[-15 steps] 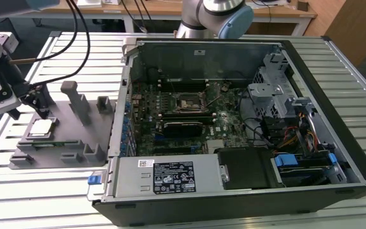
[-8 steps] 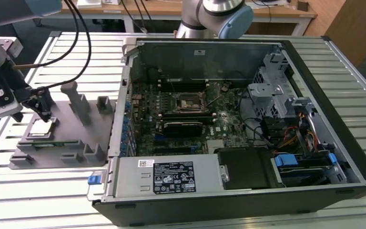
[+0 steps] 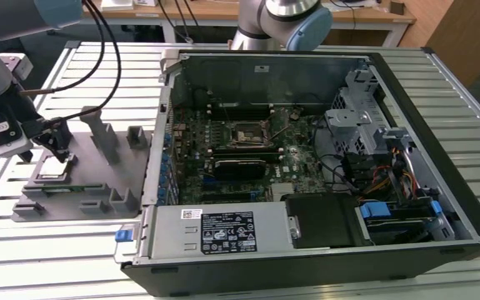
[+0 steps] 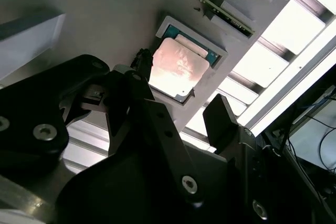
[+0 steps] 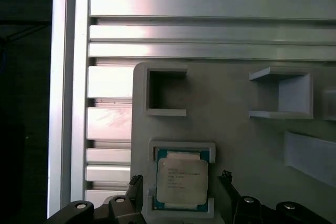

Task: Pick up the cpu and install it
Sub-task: 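Pick up the cpu and move it towards the insertion slot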

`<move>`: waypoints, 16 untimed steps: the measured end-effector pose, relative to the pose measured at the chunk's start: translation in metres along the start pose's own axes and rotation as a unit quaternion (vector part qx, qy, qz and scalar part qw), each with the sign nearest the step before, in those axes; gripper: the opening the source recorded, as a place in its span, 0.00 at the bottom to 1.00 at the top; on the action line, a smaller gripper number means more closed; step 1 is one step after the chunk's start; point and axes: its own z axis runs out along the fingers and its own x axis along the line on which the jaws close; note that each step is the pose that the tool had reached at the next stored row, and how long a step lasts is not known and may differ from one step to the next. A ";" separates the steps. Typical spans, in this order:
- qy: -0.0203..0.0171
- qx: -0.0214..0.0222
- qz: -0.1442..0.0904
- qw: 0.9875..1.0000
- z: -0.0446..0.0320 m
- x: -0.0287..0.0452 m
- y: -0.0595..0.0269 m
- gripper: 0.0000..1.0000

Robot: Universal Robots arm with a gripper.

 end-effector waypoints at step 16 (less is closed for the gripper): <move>0.000 0.000 0.004 1.000 0.0157 -0.0002 -0.0004 0.67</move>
